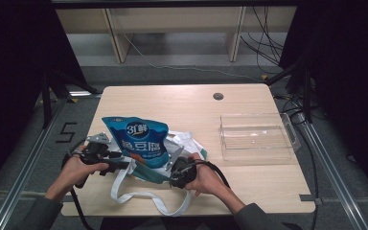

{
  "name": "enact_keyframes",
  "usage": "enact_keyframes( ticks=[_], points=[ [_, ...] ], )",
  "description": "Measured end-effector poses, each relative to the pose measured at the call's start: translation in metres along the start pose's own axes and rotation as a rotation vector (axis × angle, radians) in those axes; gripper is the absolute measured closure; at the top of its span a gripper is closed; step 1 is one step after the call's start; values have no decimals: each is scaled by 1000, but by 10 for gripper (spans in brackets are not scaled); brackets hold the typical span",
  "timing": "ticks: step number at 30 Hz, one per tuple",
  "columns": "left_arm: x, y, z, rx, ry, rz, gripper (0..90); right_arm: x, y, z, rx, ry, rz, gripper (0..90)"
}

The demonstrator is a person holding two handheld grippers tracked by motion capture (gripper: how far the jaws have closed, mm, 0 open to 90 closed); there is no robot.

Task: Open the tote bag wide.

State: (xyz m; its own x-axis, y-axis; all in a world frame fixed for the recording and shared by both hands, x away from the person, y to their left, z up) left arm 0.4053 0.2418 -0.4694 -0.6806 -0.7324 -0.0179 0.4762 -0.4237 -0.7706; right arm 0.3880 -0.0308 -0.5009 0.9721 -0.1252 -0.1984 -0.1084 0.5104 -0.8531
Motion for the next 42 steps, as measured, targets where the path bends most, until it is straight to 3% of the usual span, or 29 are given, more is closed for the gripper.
enact_keyframes(
  ticks=[2,3,4,5,6,7,8,9,10,12,16,19,21,22,23,25,26,27,29,30,32,33,34,35,36,39,40,41,42],
  points=[
    [1,1,-1,1,9,5,635,1,0,0,3,3,-3,717],
    [0,1,-7,-31,67,39,707,1,-1,0,4,6,-1,718],
    [0,-1,-9,-58,100,48,761,2,-1,0,5,10,-15,724],
    [0,-1,-9,-58,100,48,780,2,-1,0,5,10,-15,724],
    [7,0,-16,-74,134,35,790,3,-2,-2,6,17,-9,736],
    [14,1,-19,-79,115,17,796,3,-3,-2,2,20,-13,749],
    [17,3,-23,-92,126,9,807,4,-3,-3,1,16,-14,755],
    [17,4,-27,-132,165,6,818,5,-4,-4,-4,15,-18,765],
    [17,4,-27,-132,165,6,825,5,-4,-4,-4,15,-18,765],
    [23,15,-37,-183,191,-14,833,9,-2,-7,-17,16,-20,776],
    [28,25,-37,-215,209,17,854,12,6,-7,-26,53,-13,743],
    [29,25,-37,-209,217,30,854,8,-11,-1,50,94,-9,592],
    [29,25,-37,-200,212,27,854,7,-30,4,124,67,-30,575],
    [29,25,-37,-200,212,27,854,7,-30,4,124,67,-30,575],
    [29,27,-36,-197,212,33,853,6,-56,11,214,84,-65,584],
    [28,28,-34,-195,217,40,852,12,-74,14,263,80,-134,600],
    [28,28,-34,-195,217,40,851,12,-74,14,263,80,-134,600],
    [27,29,-32,-190,215,45,852,23,-90,16,275,78,-249,605],
    [26,32,-29,-186,220,53,852,35,-94,17,258,90,-306,605],
    [22,33,-28,-200,255,78,852,44,-93,18,262,100,-332,607],
    [22,36,-25,-189,251,85,852,49,-92,19,265,102,-334,622],
    [19,36,-23,-201,278,79,850,61,-83,20,250,108,-308,730],
    [19,36,-23,-201,278,79,850,65,-81,20,244,101,-316,790],
    [19,37,-23,-194,271,84,850,65,-81,20,244,101,-316,790],
    [18,38,-24,-184,262,83,851,78,-78,17,250,118,-341,840],
    [19,38,-24,-183,262,85,851,94,-70,10,248,179,-351,860],
    [20,37,-24,-185,266,76,851,100,-62,5,205,221,-358,879],
    [20,37,-24,-185,266,76,851,100,-62,5,205,221,-358,879],
    [21,37,-25,-185,263,79,851,109,-46,-4,177,277,-341,882]
  ],
)
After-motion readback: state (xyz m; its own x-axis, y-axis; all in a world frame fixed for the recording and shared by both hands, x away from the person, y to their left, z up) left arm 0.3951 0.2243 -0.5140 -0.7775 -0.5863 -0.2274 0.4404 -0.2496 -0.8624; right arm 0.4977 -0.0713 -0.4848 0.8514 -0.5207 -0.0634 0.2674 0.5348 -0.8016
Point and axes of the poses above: each handheld gripper's, and its own axes: y roughly forward along the jaws, z roughly out of its top, x roughly to its right, the point moved 3 cm from there along y, roughly forward along the jaws, and after that the axes turned 12 degrees about z, right-handed, at the moved point
